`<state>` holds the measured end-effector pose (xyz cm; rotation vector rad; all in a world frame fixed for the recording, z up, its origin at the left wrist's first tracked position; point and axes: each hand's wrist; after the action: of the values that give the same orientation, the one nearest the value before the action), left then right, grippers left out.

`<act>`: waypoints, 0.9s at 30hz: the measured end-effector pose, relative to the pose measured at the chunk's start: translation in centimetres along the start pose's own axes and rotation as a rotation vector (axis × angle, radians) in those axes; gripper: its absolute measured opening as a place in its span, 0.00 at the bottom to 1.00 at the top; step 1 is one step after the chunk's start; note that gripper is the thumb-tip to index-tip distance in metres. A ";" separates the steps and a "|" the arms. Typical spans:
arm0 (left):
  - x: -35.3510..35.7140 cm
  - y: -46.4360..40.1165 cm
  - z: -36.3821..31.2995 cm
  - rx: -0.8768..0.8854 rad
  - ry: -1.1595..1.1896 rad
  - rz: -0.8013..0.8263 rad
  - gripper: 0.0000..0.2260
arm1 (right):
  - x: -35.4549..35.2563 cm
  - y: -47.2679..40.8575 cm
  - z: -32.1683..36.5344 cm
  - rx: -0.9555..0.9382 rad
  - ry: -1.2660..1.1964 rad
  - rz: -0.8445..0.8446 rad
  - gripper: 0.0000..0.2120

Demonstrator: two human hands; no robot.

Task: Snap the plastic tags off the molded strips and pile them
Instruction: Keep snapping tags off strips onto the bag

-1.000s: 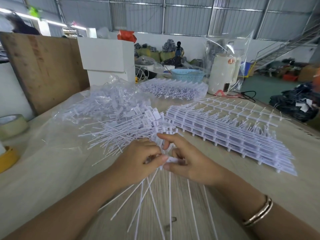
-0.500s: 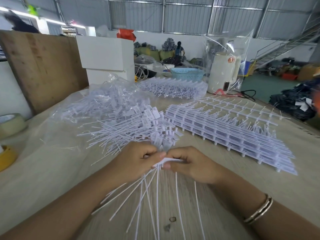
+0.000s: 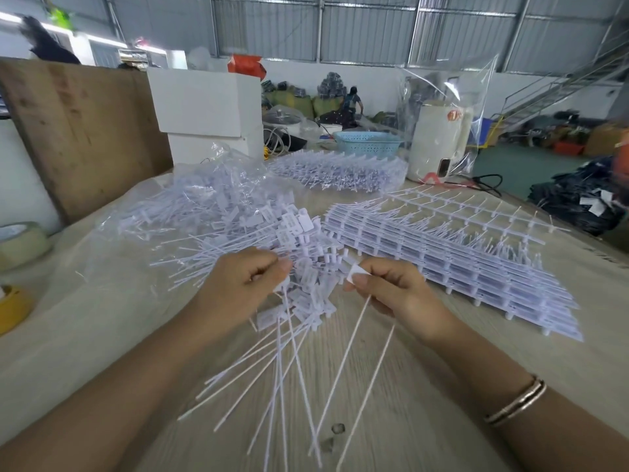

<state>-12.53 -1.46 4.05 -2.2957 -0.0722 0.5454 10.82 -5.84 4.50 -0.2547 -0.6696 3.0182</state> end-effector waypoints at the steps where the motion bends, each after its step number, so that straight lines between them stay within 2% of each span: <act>1: -0.2 0.0 0.4 0.119 -0.108 0.070 0.26 | -0.1 0.0 0.0 0.020 0.016 0.019 0.08; 4: 0.2 0.4 0.7 0.251 -0.429 0.232 0.29 | 0.3 0.0 0.2 0.074 0.072 0.062 0.16; 6: 0.4 0.4 0.4 0.241 -0.514 0.191 0.29 | 0.8 0.2 0.2 0.052 0.108 0.087 0.19; 9: 0.4 0.5 -0.5 0.166 -0.419 0.078 0.26 | 1.5 0.4 -0.2 0.025 0.154 0.061 0.24; 12: 0.8 0.9 -1.6 0.211 -0.464 0.112 0.26 | 1.9 0.5 -0.3 -0.016 0.139 0.110 0.32; 14: 0.8 1.0 -2.0 0.242 -0.438 0.094 0.26 | 2.0 0.7 -0.2 -0.055 0.124 0.122 0.33; 17: 1.0 0.9 -2.3 0.279 -0.224 0.092 0.19 | 2.2 0.8 -0.3 -0.072 0.079 0.144 0.34; 21: 1.7 1.3 -2.2 0.285 -0.241 0.147 0.17 | 2.8 1.0 -0.4 -0.097 0.081 0.205 0.35; 24: 1.6 1.3 -2.2 0.186 -0.101 0.100 0.17 | 2.6 0.9 -0.3 -0.052 0.056 0.158 0.30; 27: 1.8 1.2 -2.4 0.108 -0.008 0.017 0.17 | 2.2 0.6 -0.1 -0.047 0.140 0.125 0.07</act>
<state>-10.08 -3.59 4.08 -2.1910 -0.0260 0.5538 8.66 -6.15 3.81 -0.5235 -0.7394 3.0668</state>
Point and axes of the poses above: each hand's wrist, its own y-axis away from the middle knuckle, its own x-axis out of the palm, z = x × y, and after that the axes turned 15 degrees about -z, right-handed
